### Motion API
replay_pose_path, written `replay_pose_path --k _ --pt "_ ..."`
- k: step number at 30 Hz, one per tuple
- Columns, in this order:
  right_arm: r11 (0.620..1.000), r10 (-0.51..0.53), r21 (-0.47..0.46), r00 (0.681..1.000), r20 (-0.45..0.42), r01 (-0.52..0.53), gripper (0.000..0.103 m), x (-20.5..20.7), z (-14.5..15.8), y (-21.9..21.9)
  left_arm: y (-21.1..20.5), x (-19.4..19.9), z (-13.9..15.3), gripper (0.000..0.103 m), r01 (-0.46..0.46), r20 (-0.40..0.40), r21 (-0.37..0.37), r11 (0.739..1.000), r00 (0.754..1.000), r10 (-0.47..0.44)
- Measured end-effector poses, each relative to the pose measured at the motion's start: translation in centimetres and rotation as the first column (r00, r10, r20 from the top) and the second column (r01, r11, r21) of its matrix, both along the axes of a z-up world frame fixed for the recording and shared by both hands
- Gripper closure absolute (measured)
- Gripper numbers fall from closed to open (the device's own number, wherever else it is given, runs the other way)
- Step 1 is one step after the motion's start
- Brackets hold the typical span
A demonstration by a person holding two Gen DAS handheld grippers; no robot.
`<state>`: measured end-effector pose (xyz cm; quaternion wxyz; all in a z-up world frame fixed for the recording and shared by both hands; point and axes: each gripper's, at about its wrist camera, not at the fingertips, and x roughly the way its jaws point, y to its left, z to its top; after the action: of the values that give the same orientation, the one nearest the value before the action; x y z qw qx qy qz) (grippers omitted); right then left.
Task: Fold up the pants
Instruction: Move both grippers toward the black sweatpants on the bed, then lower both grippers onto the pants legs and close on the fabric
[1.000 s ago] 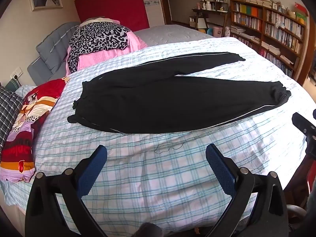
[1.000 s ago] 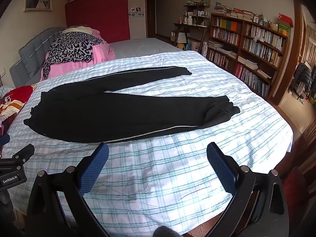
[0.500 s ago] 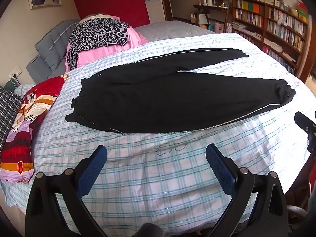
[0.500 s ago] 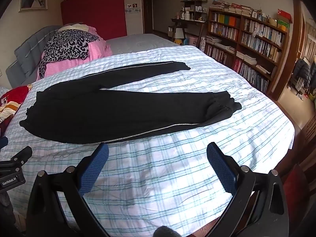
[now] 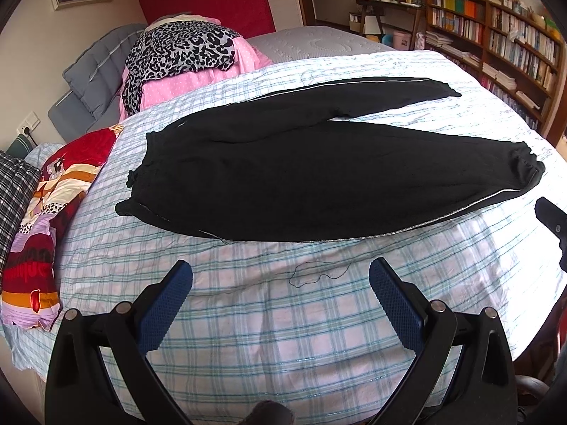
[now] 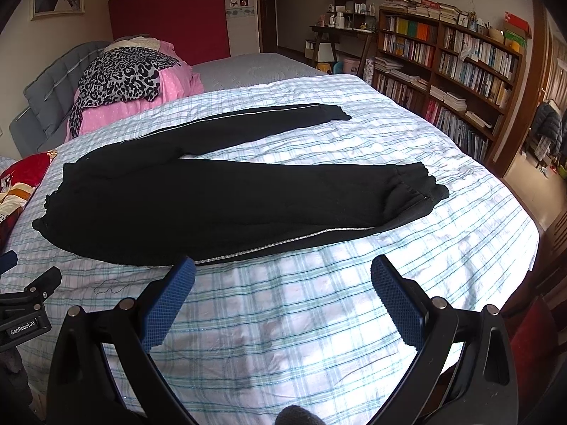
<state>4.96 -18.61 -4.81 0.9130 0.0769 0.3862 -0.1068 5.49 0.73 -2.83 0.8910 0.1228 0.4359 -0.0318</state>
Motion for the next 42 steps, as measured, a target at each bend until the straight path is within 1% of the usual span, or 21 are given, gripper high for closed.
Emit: replay_pose_path --k 10,23,30,33,42 --pt "1.000 0.004 0.005 1.000 -0.023 -0.003 0.003 1.3 -0.7 0.0 0.7 1.3 -0.8 0.005 -0.016 -0.025 0.002 1.000 1.000 0.016" --pt "1.000 0.004 0.006 0.999 -0.034 -0.004 0.003 2.1 -0.7 0.3 0.9 1.9 -1.2 0.005 -0.026 -0.042 0.002 1.000 0.999 0.026" --pt "1.000 0.003 0.001 0.999 -0.052 -0.003 0.003 2.5 -1.5 0.2 1.1 2.5 -1.8 0.005 -0.032 -0.055 0.007 0.999 0.998 0.032" --pt "1.000 0.010 -0.014 0.998 -0.064 -0.010 0.003 3.2 -2.0 0.3 1.6 3.4 -2.5 0.005 -0.049 -0.068 0.022 0.999 0.996 0.051" --pt "1.000 0.016 -0.008 0.995 -0.095 -0.017 0.003 6.1 -3.4 0.3 3.8 6.4 -4.1 0.005 -0.118 -0.102 0.037 0.992 0.987 0.121"
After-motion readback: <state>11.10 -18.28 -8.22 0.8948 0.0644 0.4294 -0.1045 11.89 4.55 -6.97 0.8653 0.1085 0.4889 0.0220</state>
